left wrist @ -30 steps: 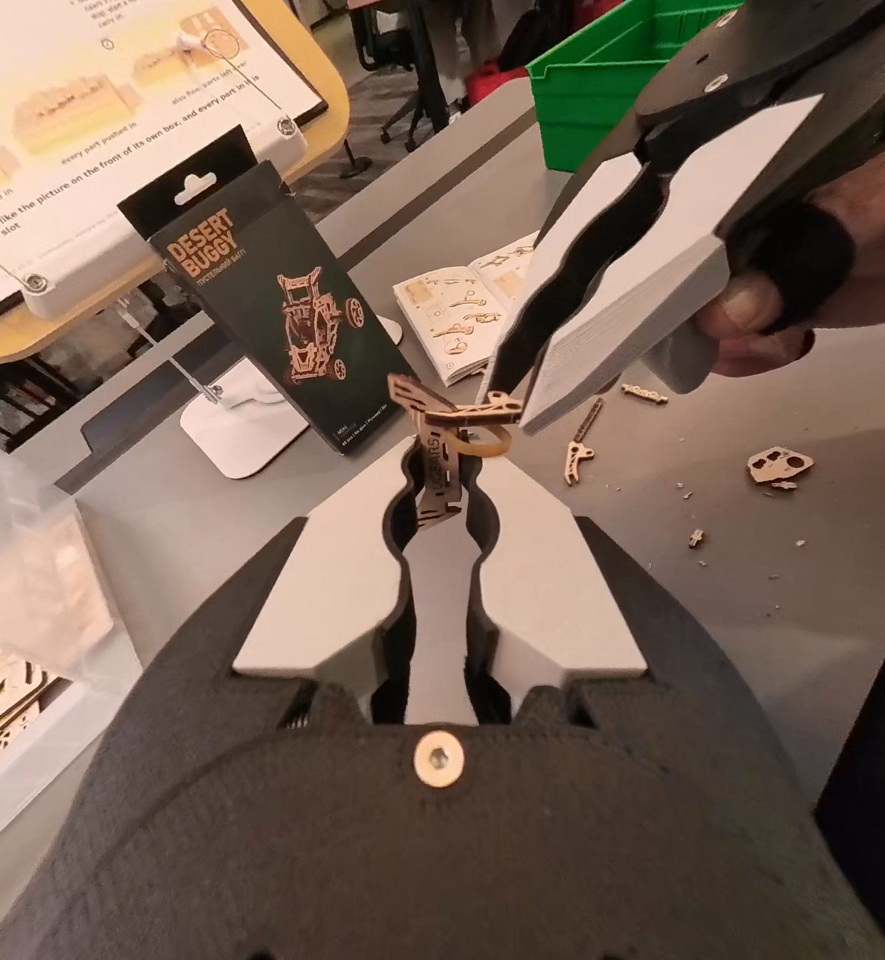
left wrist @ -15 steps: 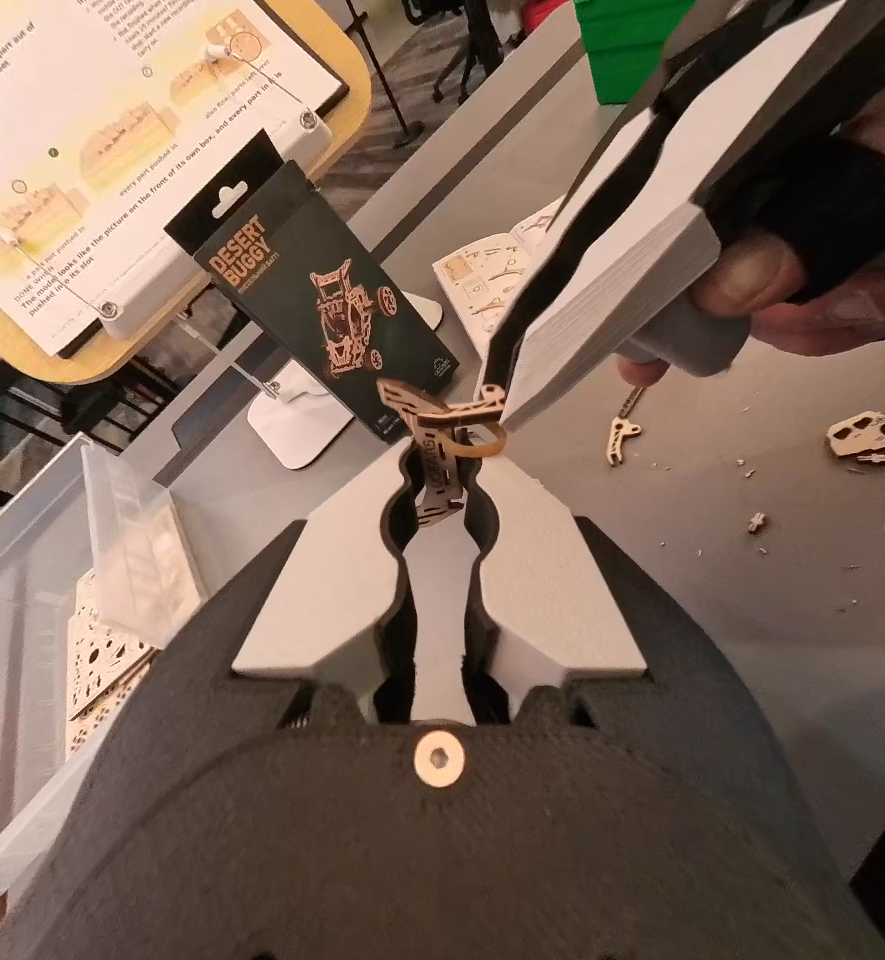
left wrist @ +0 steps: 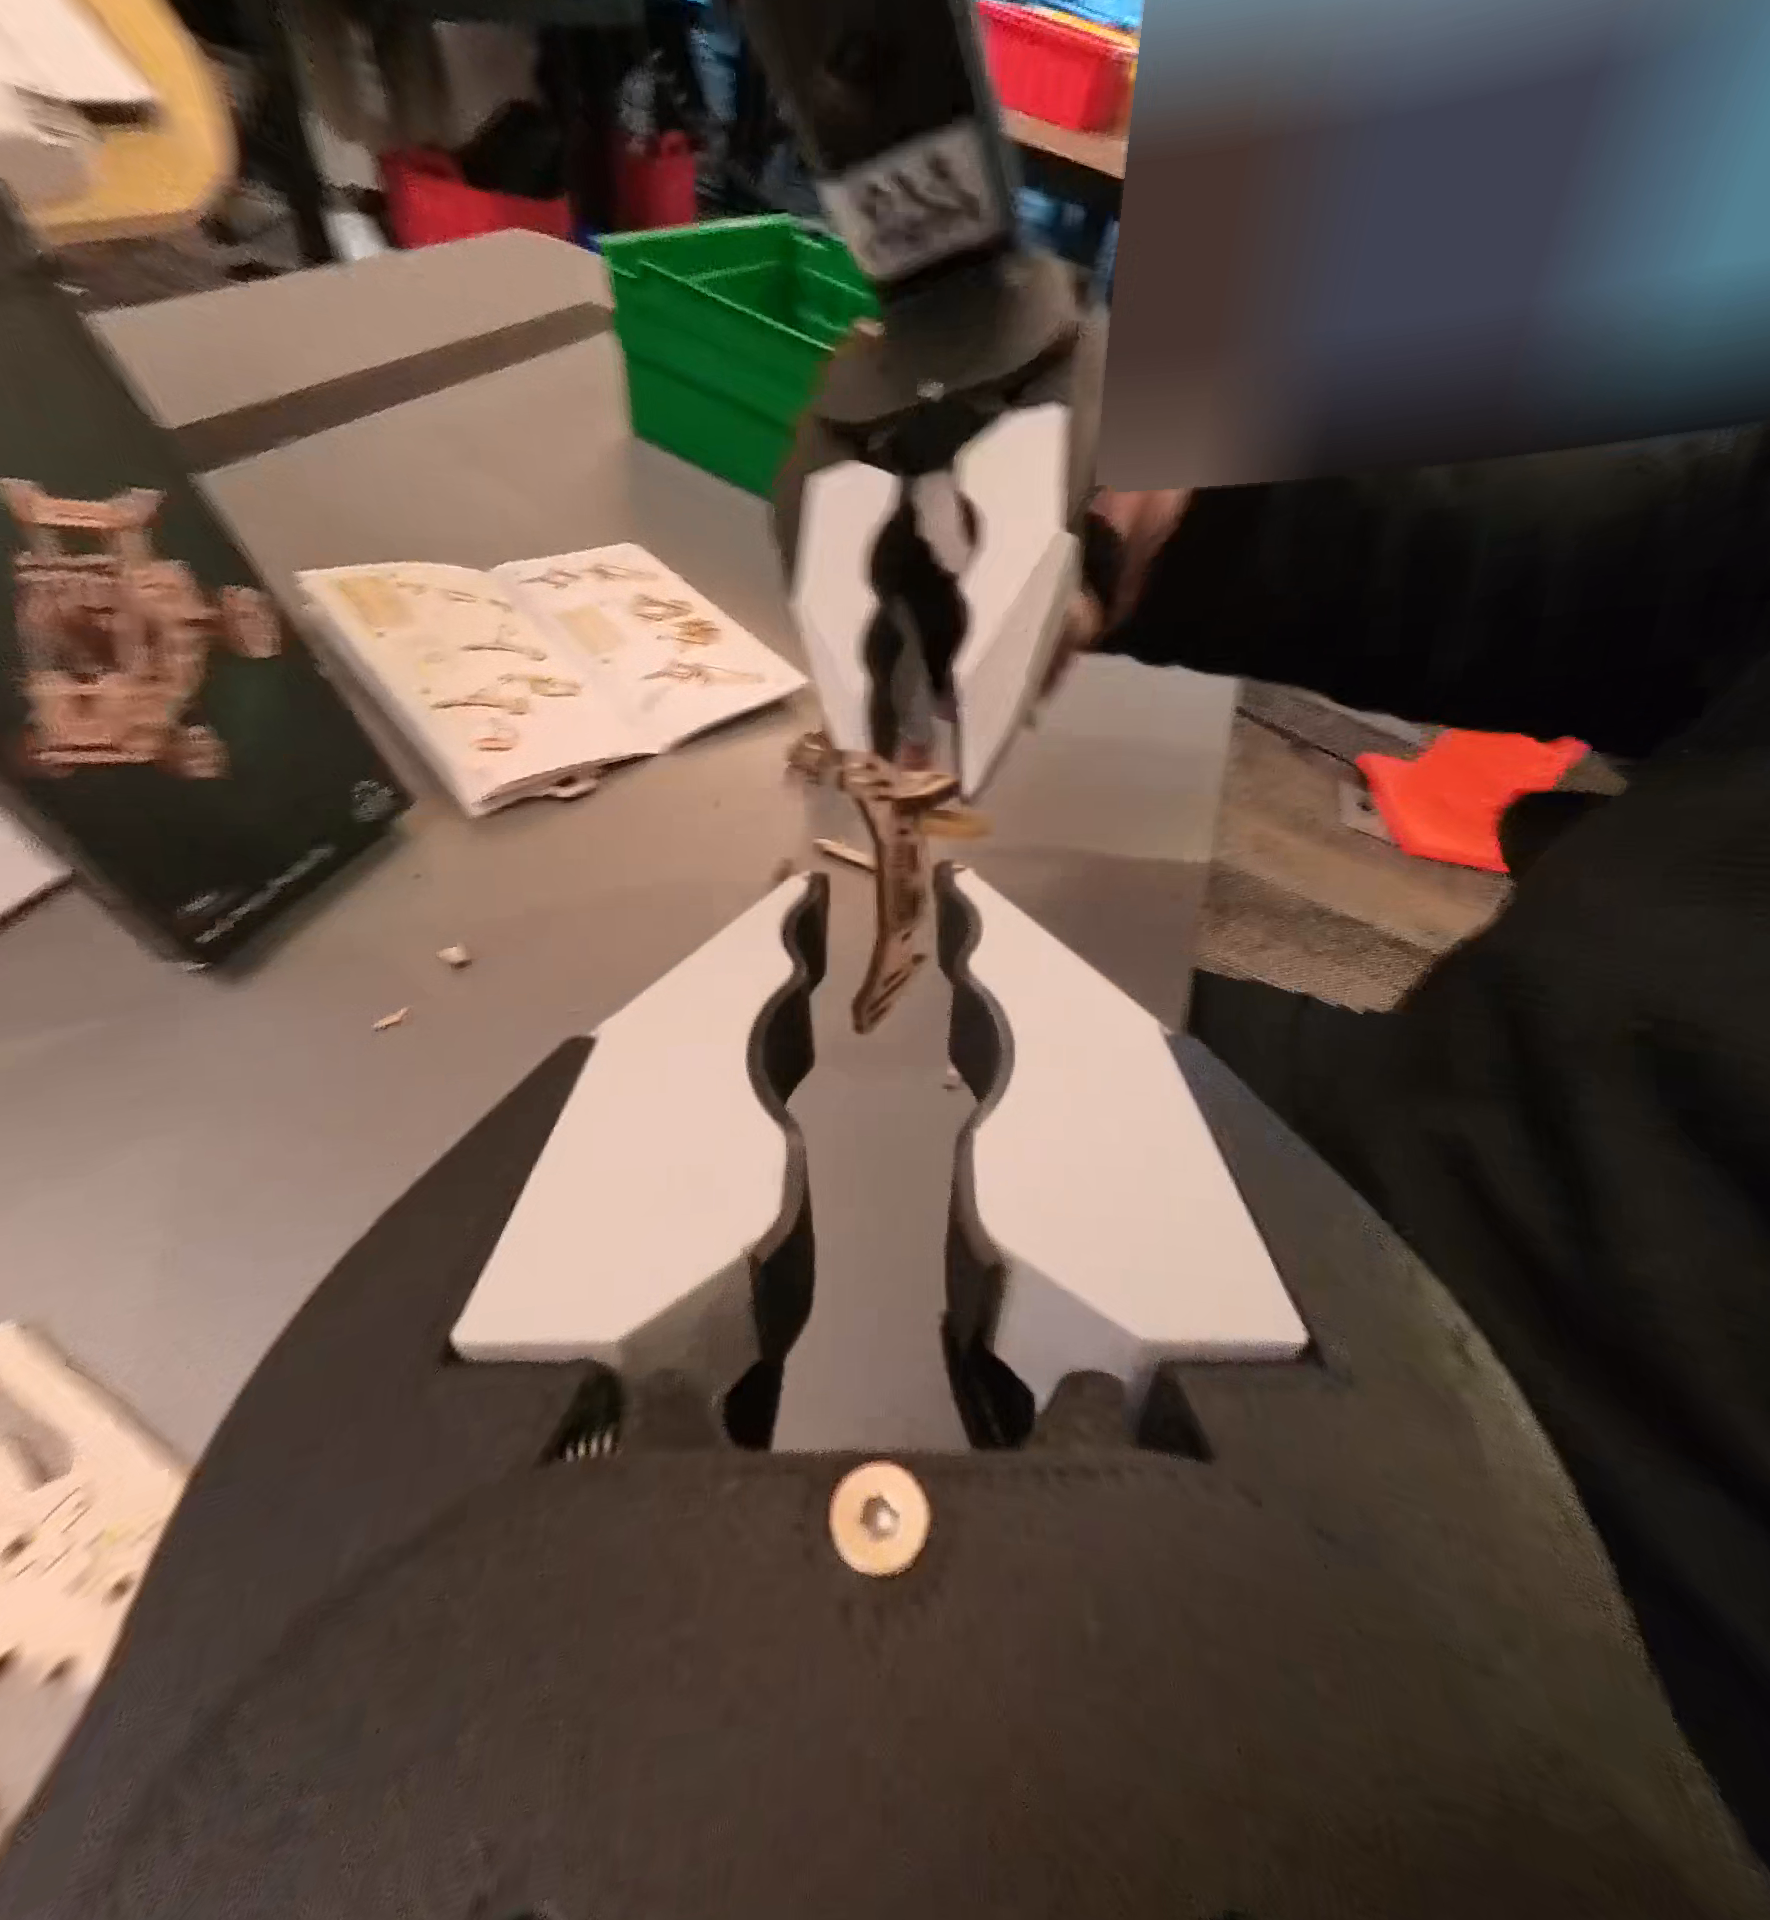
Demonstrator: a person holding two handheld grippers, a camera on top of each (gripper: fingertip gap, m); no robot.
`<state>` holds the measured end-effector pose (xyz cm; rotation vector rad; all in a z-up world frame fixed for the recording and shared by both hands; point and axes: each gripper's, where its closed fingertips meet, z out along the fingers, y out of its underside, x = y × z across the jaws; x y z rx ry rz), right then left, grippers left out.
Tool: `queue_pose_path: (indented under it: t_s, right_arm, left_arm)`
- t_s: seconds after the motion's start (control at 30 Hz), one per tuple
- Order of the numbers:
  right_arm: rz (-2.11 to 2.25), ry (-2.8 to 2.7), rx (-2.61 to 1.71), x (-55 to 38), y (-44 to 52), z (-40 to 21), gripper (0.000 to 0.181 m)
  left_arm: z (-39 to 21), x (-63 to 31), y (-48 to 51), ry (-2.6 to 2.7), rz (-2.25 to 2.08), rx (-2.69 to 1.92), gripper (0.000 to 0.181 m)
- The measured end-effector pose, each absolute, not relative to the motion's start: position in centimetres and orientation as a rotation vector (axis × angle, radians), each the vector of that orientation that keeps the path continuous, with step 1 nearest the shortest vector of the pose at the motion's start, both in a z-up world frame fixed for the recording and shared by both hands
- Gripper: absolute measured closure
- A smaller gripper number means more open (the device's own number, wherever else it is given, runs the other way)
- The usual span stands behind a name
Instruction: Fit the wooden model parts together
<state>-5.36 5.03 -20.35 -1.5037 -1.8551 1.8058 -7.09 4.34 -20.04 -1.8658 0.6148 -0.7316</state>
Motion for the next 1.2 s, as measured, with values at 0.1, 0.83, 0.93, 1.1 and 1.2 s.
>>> queue_pose_path:
  t_s: [0.1,0.83,0.93,1.1,1.2]
  right_arm:
    - [1.791,-2.039,-1.448,-5.0,4.1,-20.5,0.168]
    - [0.508,-2.257,-1.574,-0.1,11.5,-29.4,0.158]
    - [0.433,-2.156,-1.635,-0.3,11.8,-31.0,0.161]
    - [0.242,-2.125,-1.661,-0.8,13.3,-34.2,0.170]
    - [0.243,-2.144,-1.649,-1.6,13.0,-34.6,0.180]
  left_arm:
    - [-20.8,-5.6,3.8,0.683,-0.829,-1.886,0.169]
    - [-23.7,-11.2,6.3,-0.067,-1.270,-1.642,0.180]
    - [-24.6,-11.3,6.4,-0.125,-1.308,-1.653,0.180]
    - [-25.2,-11.6,6.6,-0.216,-1.392,-1.626,0.180]
    - [-24.8,-11.7,6.6,-0.240,-1.423,-1.589,0.180]
